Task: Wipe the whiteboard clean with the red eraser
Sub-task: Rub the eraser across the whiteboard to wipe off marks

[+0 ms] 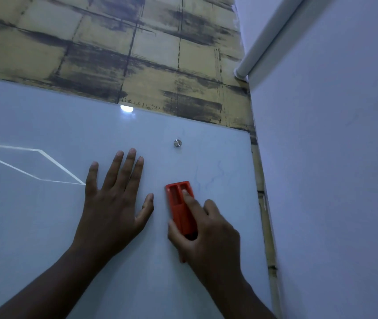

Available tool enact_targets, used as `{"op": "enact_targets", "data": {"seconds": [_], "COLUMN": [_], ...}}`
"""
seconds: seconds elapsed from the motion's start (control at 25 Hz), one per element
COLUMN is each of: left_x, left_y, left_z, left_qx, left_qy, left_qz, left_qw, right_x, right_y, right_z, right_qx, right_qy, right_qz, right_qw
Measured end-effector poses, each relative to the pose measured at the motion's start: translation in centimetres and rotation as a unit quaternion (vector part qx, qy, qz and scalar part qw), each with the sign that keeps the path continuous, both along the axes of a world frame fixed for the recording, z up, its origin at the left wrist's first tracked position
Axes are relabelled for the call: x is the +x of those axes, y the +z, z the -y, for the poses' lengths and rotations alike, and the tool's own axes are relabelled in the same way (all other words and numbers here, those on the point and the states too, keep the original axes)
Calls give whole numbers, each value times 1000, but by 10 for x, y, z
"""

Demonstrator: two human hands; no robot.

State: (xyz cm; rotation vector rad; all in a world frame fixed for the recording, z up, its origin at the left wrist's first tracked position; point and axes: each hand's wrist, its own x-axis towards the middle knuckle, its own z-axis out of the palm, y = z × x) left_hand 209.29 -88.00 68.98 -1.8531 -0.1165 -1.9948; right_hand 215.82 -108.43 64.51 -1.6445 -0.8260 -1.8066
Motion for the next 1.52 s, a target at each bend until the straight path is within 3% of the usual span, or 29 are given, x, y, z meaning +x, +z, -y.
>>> {"op": "enact_targets", "data": {"seconds": [0.28, 0.4, 0.52, 0.72, 0.88, 1.04, 1.2, 1.36, 1.52], "left_x": [0, 1, 3, 3, 5, 5, 4, -1, -11], "left_y": [-2, -3, -4, -3, -4, -2, -1, 2, 26], "left_z": [1, 2, 1, 1, -1, -2, -1, -3, -5], "left_qx": [-1, -3, -6, -13, -24, -32, -27, -15, 1], "left_qy": [-13, -12, -14, -14, -25, -32, -45, -38, -11], "left_qz": [10, 9, 8, 12, 24, 36, 49, 44, 45], "left_qw": [1000, 1000, 1000, 1000, 999, 998, 997, 998, 999], "right_x": [32, 35, 28, -10, -22, -29, -25, -3, 21], "right_y": [36, 41, 49, 45, 58, 98, 91, 69, 89], "right_z": [68, 65, 48, -12, -33, -40, -38, 6, 53], "right_qx": [182, 201, 178, 5, -50, -31, -21, -13, 35], "right_qy": [-6, 12, 34, 47, 23, -14, -6, -25, -53], "right_qz": [-106, -110, -103, -31, 13, 18, 10, -19, -63], "right_qw": [977, 973, 978, 998, 998, 999, 1000, 999, 996]}}
